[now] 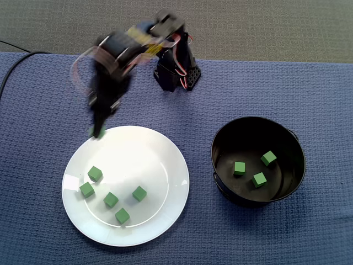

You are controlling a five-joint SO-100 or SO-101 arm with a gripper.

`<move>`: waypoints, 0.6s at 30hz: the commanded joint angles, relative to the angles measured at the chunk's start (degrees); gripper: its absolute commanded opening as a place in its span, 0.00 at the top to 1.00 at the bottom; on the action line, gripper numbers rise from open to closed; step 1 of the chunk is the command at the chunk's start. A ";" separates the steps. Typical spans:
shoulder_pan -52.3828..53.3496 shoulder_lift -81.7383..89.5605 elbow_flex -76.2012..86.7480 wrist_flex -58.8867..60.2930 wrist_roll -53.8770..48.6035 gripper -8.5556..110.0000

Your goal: Pick up the items on the white plate and put them in the black container.

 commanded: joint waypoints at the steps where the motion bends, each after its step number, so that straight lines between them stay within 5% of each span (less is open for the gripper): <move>1: -12.83 19.16 0.44 -6.50 3.25 0.93; 9: -44.56 30.41 17.67 -24.17 3.78 0.93; 18: -59.68 25.22 55.11 -44.56 5.10 0.93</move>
